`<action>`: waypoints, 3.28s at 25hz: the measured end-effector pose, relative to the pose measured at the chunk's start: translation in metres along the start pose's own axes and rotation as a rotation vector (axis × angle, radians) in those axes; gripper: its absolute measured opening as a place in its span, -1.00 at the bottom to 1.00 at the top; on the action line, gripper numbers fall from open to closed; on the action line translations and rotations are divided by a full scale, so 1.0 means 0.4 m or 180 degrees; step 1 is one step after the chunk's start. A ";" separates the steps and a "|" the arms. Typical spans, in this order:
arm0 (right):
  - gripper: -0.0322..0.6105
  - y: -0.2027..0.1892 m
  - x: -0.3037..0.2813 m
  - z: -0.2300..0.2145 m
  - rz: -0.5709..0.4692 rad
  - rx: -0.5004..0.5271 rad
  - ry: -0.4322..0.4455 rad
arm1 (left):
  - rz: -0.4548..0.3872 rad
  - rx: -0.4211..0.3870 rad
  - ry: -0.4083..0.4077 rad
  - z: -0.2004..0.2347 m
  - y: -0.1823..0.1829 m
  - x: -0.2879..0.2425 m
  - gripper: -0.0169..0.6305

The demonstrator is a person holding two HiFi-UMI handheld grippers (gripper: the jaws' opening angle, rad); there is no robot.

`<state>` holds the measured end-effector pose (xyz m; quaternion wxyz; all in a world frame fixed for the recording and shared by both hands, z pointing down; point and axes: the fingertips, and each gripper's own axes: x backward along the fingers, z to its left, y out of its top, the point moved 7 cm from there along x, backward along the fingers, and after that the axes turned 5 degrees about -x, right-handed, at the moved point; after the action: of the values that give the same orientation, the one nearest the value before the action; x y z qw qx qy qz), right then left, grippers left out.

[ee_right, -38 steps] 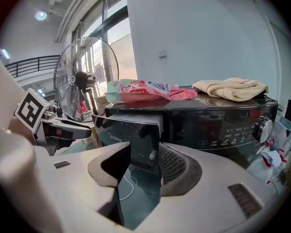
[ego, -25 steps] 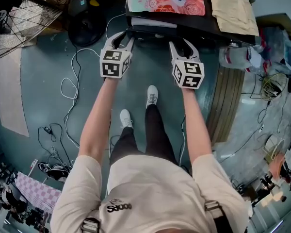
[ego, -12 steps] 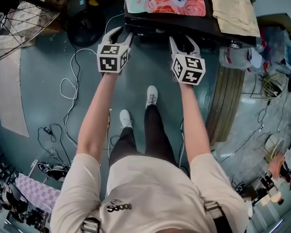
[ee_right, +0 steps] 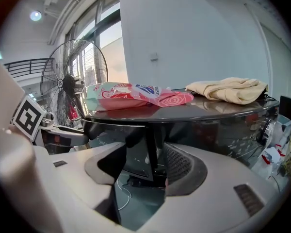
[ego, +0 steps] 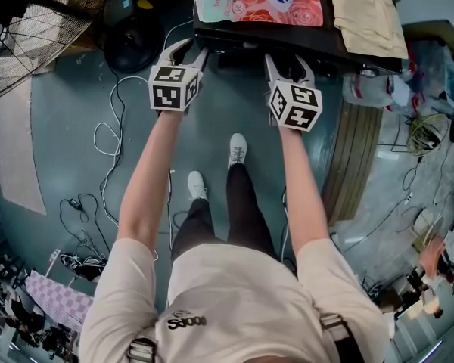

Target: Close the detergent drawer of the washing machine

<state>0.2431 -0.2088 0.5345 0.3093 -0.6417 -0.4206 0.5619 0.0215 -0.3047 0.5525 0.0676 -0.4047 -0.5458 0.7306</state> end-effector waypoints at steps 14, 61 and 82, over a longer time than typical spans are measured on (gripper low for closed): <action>-0.22 0.003 -0.006 -0.001 0.0053 -0.0124 -0.0096 | -0.0060 0.0284 -0.0046 0.000 -0.001 -0.008 -0.45; -0.37 -0.003 -0.028 0.030 -0.0099 -0.0560 -0.0755 | 0.0040 0.0362 0.0566 -0.022 0.022 -0.026 -0.55; -0.35 -0.021 -0.027 0.015 0.0066 -0.0498 -0.0698 | 0.0082 0.0466 0.0539 -0.039 0.007 -0.010 -0.48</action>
<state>0.2354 -0.2151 0.5458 0.2046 -0.6029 -0.4878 0.5972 0.0355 -0.2962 0.5509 0.1335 -0.4660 -0.4780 0.7325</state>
